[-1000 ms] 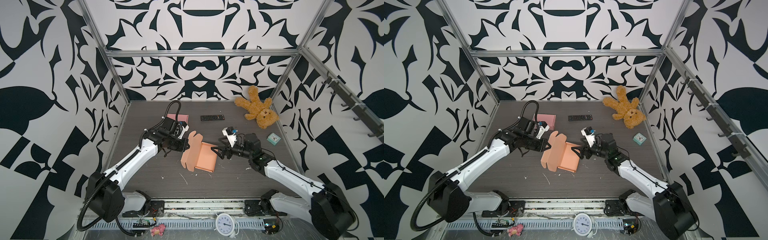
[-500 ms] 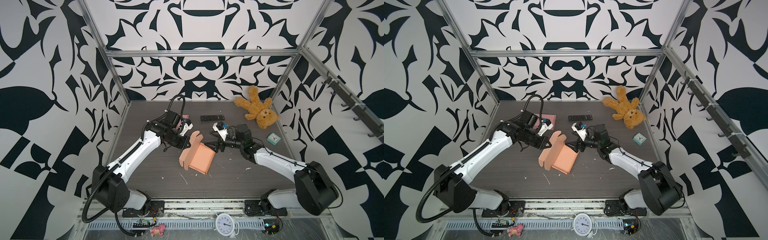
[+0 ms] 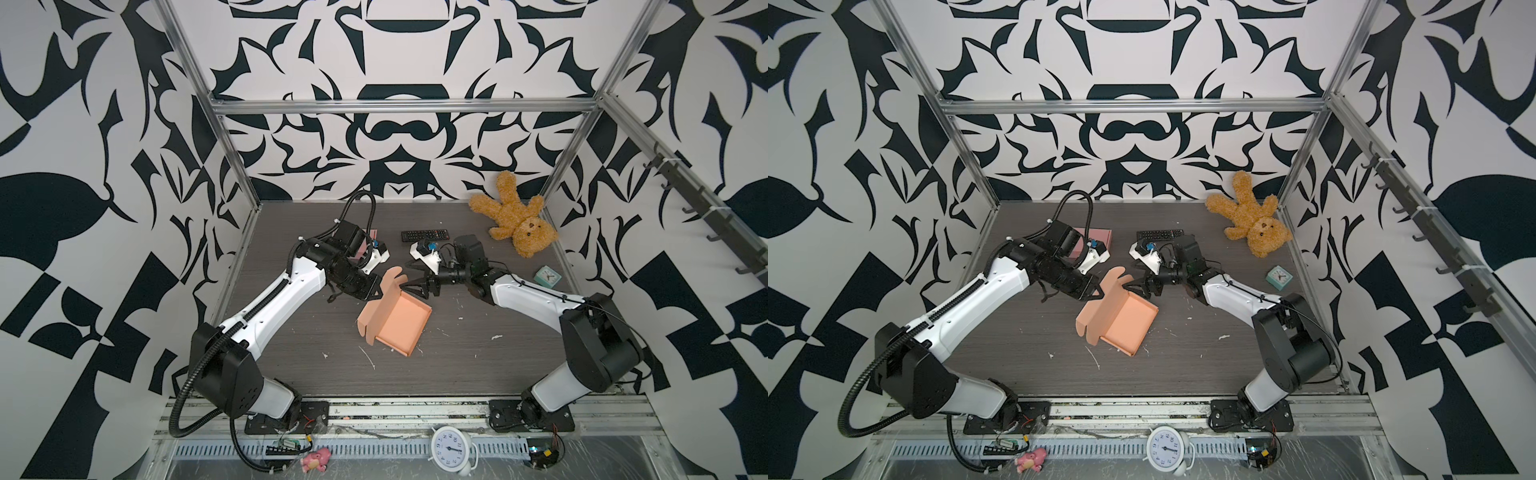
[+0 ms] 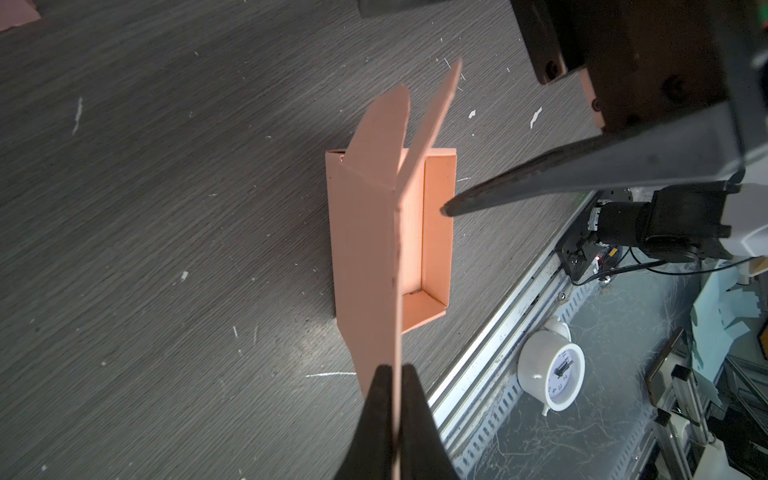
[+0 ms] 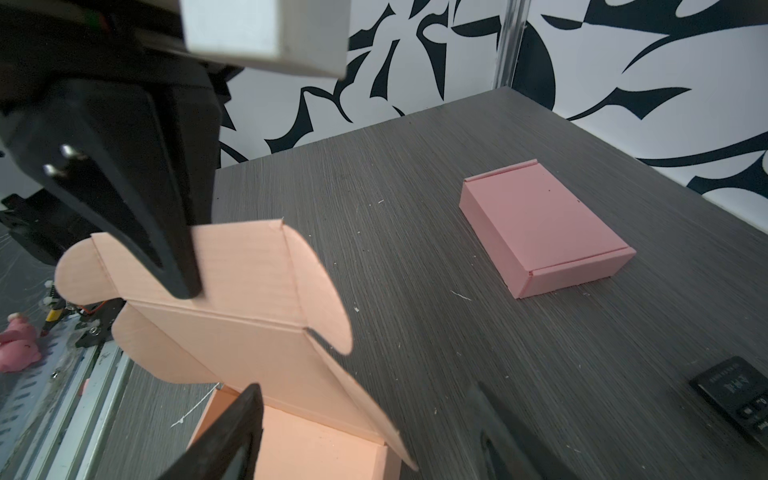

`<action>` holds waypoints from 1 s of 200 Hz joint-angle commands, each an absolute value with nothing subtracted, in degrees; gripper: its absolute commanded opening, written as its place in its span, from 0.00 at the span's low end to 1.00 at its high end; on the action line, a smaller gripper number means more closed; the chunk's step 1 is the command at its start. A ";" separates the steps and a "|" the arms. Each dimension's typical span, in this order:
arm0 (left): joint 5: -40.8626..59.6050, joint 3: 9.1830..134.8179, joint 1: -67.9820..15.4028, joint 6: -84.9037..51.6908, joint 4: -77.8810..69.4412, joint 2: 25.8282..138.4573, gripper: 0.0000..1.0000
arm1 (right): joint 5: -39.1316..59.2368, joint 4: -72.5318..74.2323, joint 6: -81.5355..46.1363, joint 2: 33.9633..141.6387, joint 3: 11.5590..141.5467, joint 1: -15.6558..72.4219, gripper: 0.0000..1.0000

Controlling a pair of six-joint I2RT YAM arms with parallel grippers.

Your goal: Fold the paper box

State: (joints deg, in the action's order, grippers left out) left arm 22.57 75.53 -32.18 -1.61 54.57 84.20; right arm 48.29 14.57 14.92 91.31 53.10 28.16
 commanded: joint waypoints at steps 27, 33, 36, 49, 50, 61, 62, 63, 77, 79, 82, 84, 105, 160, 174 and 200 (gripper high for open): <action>23.13 77.35 -32.45 -0.61 57.06 85.55 0.09 | 50.86 13.31 16.67 91.85 55.81 28.38 0.77; 22.96 77.42 -32.44 -0.64 57.06 85.64 0.09 | 51.11 13.27 16.67 91.98 55.81 28.34 0.76; 22.94 77.51 -32.43 -0.63 57.07 85.70 0.09 | 51.14 13.26 16.68 91.96 55.75 28.46 0.75; 22.72 77.60 -32.44 -0.69 57.06 85.91 0.09 | 51.29 12.83 16.93 91.79 55.72 28.51 0.70; 22.70 77.65 -32.44 -0.70 57.05 85.93 0.09 | 51.26 12.83 17.04 91.77 55.72 28.49 0.70; 22.35 77.81 -32.47 -0.62 57.05 85.96 0.09 | 51.61 12.53 17.38 91.52 55.55 28.63 0.67; 22.34 77.84 -32.45 -0.62 57.00 85.91 0.09 | 51.60 12.55 17.43 91.51 55.55 28.64 0.67; 22.29 77.81 -32.49 -0.57 56.98 85.93 0.09 | 51.60 12.47 17.51 91.50 55.55 28.65 0.67; 21.68 77.94 -32.47 -0.48 56.95 86.00 0.09 | 52.07 11.69 18.16 91.23 55.61 28.61 0.66; 21.64 77.95 -32.44 -0.49 56.89 85.97 0.09 | 52.15 11.51 18.21 91.25 55.63 28.60 0.65; 21.52 77.96 -32.43 -0.48 56.87 85.96 0.09 | 52.24 11.25 18.27 91.17 55.67 28.60 0.65; 21.46 78.02 -32.48 -0.45 56.87 85.98 0.09 | 52.39 11.18 18.32 91.21 55.73 28.62 0.65; 21.10 78.14 -32.45 -0.24 56.79 86.25 0.09 | 53.23 10.12 18.54 91.40 56.18 28.74 0.61; 20.33 78.58 -32.48 0.00 56.72 86.92 0.09 | 54.75 9.14 18.90 91.67 56.91 29.42 0.48; 20.13 78.59 -32.45 0.14 56.71 87.01 0.09 | 54.72 9.11 18.88 91.87 57.17 29.61 0.46; 19.79 78.59 -32.50 0.15 56.78 87.12 0.09 | 54.67 8.30 19.13 92.12 57.55 29.86 0.40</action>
State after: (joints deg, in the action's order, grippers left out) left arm 20.08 76.95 -32.27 -1.04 54.74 86.39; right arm 53.12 9.13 18.50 92.82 55.24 29.39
